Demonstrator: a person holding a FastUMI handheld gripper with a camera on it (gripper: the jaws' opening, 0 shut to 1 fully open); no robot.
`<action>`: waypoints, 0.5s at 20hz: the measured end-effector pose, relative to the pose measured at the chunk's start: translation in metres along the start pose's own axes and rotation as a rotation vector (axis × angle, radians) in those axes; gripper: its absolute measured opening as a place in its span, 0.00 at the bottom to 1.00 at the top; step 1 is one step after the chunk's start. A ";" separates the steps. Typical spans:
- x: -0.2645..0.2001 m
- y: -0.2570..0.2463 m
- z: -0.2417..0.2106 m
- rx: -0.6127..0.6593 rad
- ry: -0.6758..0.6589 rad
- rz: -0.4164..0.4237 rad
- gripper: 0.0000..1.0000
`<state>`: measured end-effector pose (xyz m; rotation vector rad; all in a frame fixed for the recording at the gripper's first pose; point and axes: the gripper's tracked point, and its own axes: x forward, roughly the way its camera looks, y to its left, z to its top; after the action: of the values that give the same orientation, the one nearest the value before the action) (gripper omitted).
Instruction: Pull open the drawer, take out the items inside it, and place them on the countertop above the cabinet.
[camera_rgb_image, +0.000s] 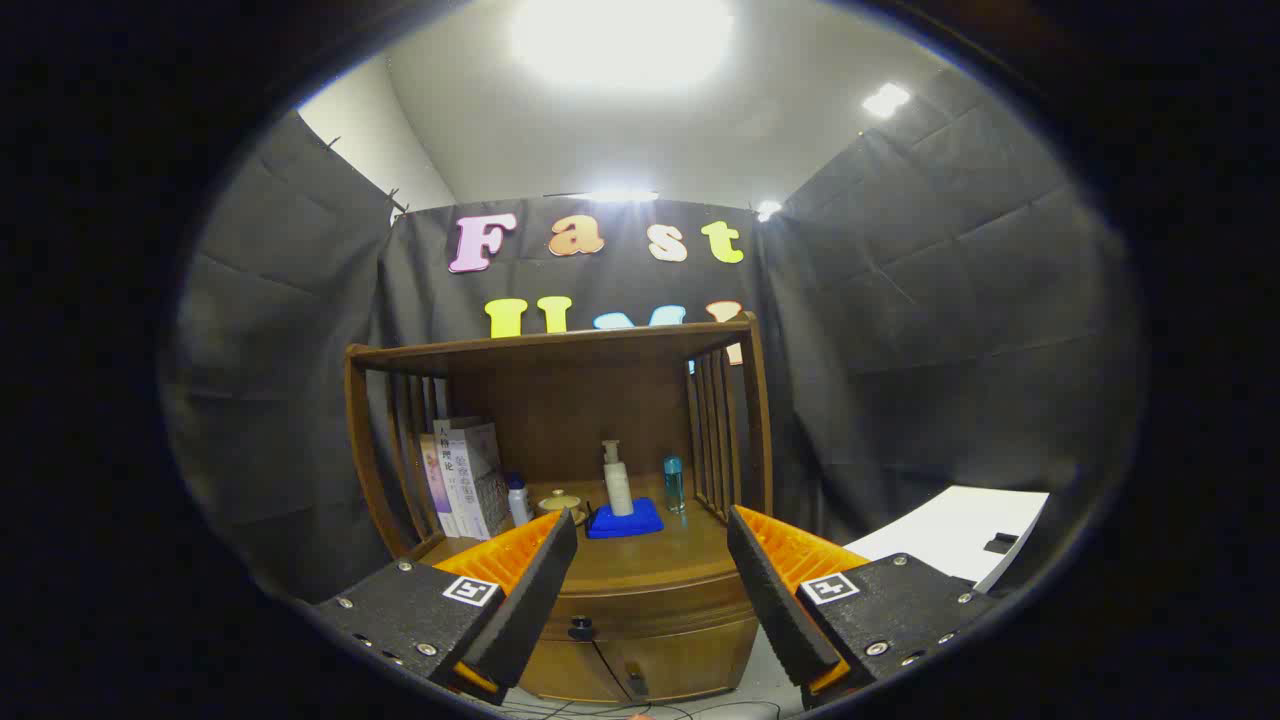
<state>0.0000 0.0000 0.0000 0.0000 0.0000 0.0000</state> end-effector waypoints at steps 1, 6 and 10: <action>0.004 0.000 -0.005 -0.003 0.007 0.005 0.94; 0.005 0.013 -0.030 0.051 0.078 0.088 0.93; 0.008 0.018 -0.033 0.039 0.085 0.100 0.93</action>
<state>0.0080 0.0180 -0.0333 0.0390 0.0850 0.0997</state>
